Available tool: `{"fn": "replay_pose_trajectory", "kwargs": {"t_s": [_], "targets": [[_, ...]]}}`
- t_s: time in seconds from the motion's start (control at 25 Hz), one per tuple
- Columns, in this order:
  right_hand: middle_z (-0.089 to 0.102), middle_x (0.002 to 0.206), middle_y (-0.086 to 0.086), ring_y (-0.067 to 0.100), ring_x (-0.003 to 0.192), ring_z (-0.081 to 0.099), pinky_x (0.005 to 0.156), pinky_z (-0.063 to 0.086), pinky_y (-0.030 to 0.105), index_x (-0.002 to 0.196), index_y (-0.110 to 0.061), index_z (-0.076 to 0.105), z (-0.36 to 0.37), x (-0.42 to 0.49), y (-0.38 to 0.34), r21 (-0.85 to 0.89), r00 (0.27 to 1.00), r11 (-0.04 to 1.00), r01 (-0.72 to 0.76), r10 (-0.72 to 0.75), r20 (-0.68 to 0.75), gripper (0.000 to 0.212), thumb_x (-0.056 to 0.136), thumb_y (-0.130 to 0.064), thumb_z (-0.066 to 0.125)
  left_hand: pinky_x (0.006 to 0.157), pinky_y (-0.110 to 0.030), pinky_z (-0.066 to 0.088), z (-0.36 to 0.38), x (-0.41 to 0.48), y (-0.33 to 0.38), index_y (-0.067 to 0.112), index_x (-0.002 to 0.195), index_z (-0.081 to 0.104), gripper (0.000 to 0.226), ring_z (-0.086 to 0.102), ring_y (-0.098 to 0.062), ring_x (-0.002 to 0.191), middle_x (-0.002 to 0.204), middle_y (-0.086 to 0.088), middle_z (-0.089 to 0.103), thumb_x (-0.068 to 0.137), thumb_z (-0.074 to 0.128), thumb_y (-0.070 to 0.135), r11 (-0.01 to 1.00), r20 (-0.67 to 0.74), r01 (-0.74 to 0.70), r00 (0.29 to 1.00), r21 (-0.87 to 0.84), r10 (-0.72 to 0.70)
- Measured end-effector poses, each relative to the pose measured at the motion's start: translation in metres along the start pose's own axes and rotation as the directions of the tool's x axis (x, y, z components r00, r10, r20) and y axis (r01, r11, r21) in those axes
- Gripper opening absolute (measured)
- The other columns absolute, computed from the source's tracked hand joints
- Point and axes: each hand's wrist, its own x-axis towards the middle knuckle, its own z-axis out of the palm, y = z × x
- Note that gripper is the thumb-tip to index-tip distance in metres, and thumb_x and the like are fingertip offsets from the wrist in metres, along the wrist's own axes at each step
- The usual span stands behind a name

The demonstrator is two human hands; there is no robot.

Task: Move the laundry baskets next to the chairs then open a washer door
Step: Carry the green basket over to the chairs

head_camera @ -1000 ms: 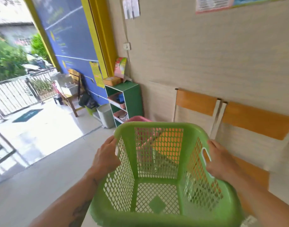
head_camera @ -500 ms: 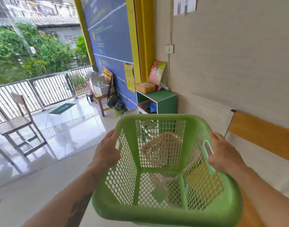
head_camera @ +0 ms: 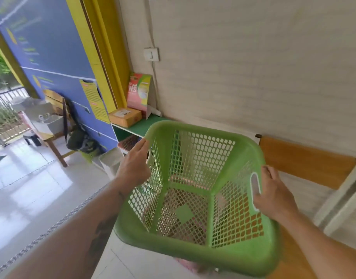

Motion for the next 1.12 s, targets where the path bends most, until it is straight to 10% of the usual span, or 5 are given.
{"fn": "replay_pose_trajectory", "kwargs": {"t_s": [0.44,0.76,1.12], "targets": [[0.003,0.16,-0.004,0.031,0.132,0.043,0.083,0.05,0.023,0.154,-0.016,0.003,0.109,0.07,-0.027,0.027,0.927,0.929,-0.369,0.365,0.087,0.099,0.079,-0.001,0.066,0.095,-0.045,0.051,0.145,0.147,-0.068,0.02,0.151,0.025,0.089,0.053,-0.03,0.122,0.157,0.003,0.027,0.072,0.052,-0.009,0.978,0.251,-0.139,0.952,-0.159,0.176],[-0.01,0.162,0.01,0.034,0.145,0.022,0.093,0.054,0.032,0.152,-0.007,-0.009,0.245,0.081,-0.037,-0.212,0.816,0.842,-0.495,0.535,0.218,0.113,0.075,-0.008,0.074,0.109,-0.048,0.035,0.306,0.146,-0.153,0.022,0.151,0.029,0.09,0.023,-0.034,0.143,0.162,-0.003,0.012,0.07,0.049,-0.014,0.981,0.51,-0.099,0.843,-0.169,0.173],[-0.002,0.161,0.02,0.041,0.137,0.036,0.067,0.061,0.031,0.153,-0.003,0.0,0.352,0.075,-0.029,-0.297,0.708,0.782,-0.548,0.622,0.333,0.119,0.065,0.0,0.08,0.087,-0.047,0.049,0.406,0.122,-0.199,0.013,0.143,0.037,0.094,0.031,-0.039,0.132,0.153,-0.017,0.022,0.054,0.048,-0.014,0.986,0.664,-0.117,0.728,-0.12,0.167]]}}
